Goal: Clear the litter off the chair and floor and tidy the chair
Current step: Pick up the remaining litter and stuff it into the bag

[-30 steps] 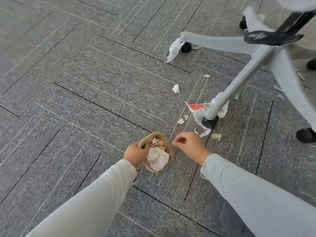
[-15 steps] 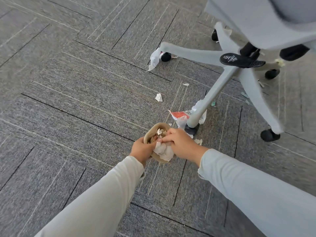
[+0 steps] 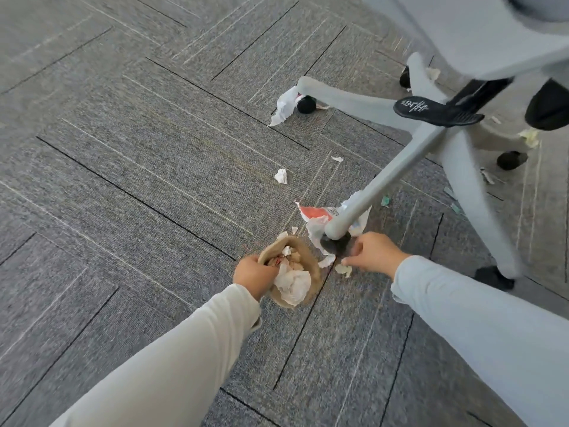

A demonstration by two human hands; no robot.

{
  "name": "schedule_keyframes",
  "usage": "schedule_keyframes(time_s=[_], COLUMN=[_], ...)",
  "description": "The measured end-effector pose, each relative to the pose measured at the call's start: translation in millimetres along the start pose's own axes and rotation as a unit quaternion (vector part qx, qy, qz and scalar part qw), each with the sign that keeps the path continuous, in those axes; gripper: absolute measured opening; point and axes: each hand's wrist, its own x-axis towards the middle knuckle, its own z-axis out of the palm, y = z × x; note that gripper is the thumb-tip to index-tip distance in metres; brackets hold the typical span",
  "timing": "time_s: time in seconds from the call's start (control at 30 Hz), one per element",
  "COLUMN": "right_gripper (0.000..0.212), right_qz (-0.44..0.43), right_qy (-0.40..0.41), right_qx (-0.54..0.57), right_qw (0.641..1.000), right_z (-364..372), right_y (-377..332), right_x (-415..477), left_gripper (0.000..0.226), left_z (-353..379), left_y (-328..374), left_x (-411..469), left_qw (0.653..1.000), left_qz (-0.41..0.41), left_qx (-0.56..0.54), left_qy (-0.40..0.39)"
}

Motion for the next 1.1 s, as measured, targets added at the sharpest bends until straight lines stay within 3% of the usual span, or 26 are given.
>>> schedule_keyframes(time_s=[0.07, 0.17, 0.33, 0.4, 0.47, 0.53, 0.63, 0.73, 0.93, 1.0, 1.1], right_gripper=[0.029, 0.019, 0.01, 0.006, 0.009, 0.013, 0.013, 0.031, 0.041, 0.034, 0.014], right_qz=[0.0, -0.001, -0.001, -0.04, -0.078, -0.116, -0.186, -0.217, -0.196, -0.206, -0.213], right_qy=[-0.005, 0.025, 0.044, 0.033, 0.01, -0.004, -0.012, -0.001, -0.064, -0.017, 0.163], right_qx=[0.033, 0.016, 0.081, 0.196, 0.347, 0.4, 0.321, 0.266, 0.311, 0.281, 0.165], right_qw=[0.999, 1.0, 0.996, 0.979, 0.935, 0.909, 0.929, 0.939, 0.928, 0.937, 0.949], right_z=[16, 32, 46, 40, 32, 30, 38, 45, 51, 51, 35], right_y=[1, 2, 16, 16, 8, -4, -28, -44, -59, -59, -49], right_x=[7, 14, 12, 7, -4, -16, -29, -35, -39, -37, -25], left_gripper=[0.015, 0.013, 0.014, 0.016, 0.021, 0.024, 0.029, 0.031, 0.022, 0.022, 0.018], left_z=[2, 3, 8, 11, 16, 22, 31, 31, 23, 21, 12], left_y=[-2, -7, -21, -23, -25, -25, -24, -23, -27, -29, -31], left_x=[-2, -7, -16, -16, -17, -21, -27, -29, -21, -18, -11], left_qw=[1.0, 0.999, 0.997, 0.997, 0.995, 0.988, 0.978, 0.973, 0.981, 0.983, 0.983], left_qz=[0.001, -0.002, -0.007, -0.004, -0.008, -0.01, 0.006, 0.009, -0.001, -0.003, -0.006], left_qx=[-0.011, -0.024, -0.052, -0.06, -0.099, -0.152, -0.197, -0.214, -0.196, -0.182, -0.177], left_qy=[0.01, 0.026, 0.047, 0.04, 0.02, -0.01, -0.064, -0.082, -0.004, 0.033, 0.055])
